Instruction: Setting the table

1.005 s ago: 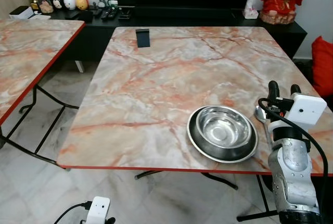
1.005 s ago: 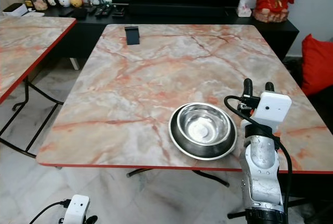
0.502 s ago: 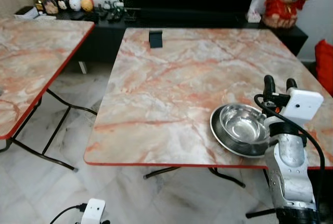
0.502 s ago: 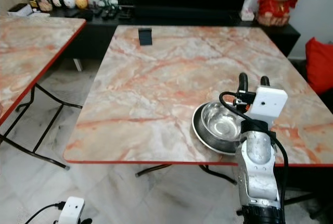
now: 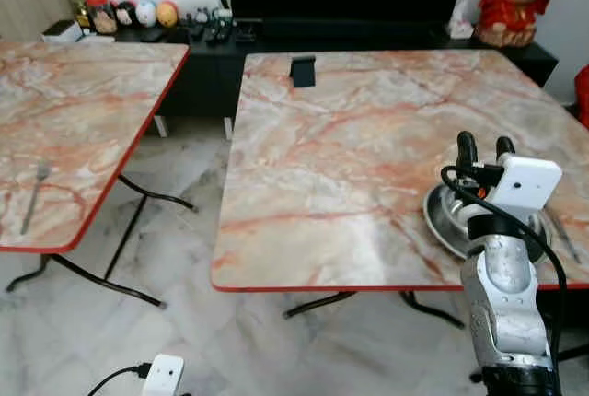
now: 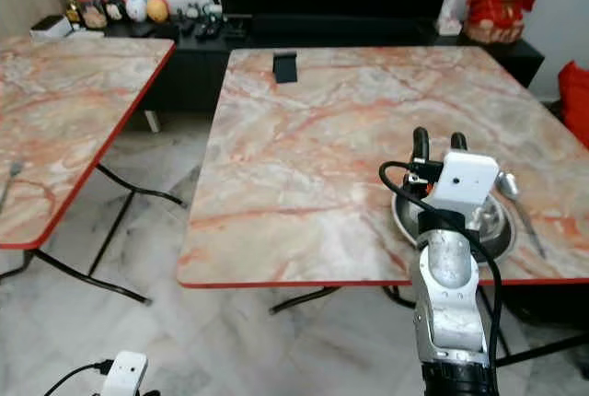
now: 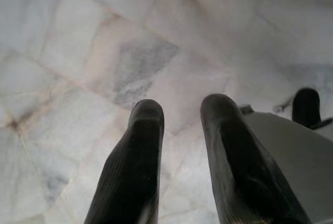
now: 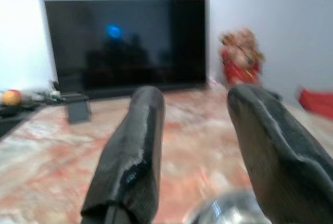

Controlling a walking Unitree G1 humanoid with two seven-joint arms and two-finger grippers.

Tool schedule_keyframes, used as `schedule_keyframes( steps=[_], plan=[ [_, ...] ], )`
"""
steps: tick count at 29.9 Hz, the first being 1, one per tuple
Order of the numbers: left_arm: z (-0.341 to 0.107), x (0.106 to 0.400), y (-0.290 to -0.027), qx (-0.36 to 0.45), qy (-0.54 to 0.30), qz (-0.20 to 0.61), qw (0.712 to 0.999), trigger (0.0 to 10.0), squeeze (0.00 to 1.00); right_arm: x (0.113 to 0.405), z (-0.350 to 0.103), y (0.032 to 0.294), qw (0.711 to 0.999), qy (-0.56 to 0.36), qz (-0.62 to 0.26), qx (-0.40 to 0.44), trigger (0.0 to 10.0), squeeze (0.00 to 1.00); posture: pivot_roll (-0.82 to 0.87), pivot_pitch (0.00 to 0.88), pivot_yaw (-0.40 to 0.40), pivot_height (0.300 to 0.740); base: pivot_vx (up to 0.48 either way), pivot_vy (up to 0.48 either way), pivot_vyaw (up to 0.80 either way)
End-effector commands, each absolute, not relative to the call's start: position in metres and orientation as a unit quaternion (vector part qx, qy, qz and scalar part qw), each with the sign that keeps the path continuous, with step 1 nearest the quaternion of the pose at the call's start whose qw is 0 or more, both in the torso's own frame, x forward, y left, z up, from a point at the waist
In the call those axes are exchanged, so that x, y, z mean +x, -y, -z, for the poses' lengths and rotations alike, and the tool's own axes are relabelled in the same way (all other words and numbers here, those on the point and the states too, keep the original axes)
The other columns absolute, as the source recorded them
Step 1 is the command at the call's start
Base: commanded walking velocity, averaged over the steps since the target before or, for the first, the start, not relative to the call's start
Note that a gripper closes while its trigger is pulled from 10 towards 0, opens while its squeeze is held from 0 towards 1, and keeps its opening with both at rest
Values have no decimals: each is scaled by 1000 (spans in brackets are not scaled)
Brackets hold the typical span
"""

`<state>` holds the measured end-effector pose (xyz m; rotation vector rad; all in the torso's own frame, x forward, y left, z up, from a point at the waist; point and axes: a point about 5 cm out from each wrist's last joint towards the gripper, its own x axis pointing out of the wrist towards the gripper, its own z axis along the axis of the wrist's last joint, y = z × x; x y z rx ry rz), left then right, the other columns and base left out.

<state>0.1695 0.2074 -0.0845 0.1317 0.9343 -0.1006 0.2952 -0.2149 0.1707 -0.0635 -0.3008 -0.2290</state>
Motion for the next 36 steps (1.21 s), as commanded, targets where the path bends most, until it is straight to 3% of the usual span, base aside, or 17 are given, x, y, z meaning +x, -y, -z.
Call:
schedule_keyframes(
  steps=[1, 6, 36],
  plan=[
    [86, 167, -210, 70, -459, 51, 884, 10000, 0, 296, -177, 214, 980, 160, 113, -42, 10000, 0, -18, 0, 9, 740, 0, 345, 438],
    [85, 168, -210, 71, -459, 50, 884, 10000, 0, 297, -178, 211, 980, 160, 110, -44, 10000, 0, -14, 0, 11, 740, 0, 346, 655],
    [86, 169, -208, 65, -460, 41, 885, 10000, 0, 297, -174, 213, 980, 155, 118, -34, 10000, 0, 15, 0, 0, 740, 0, 346, 0]
  ],
)
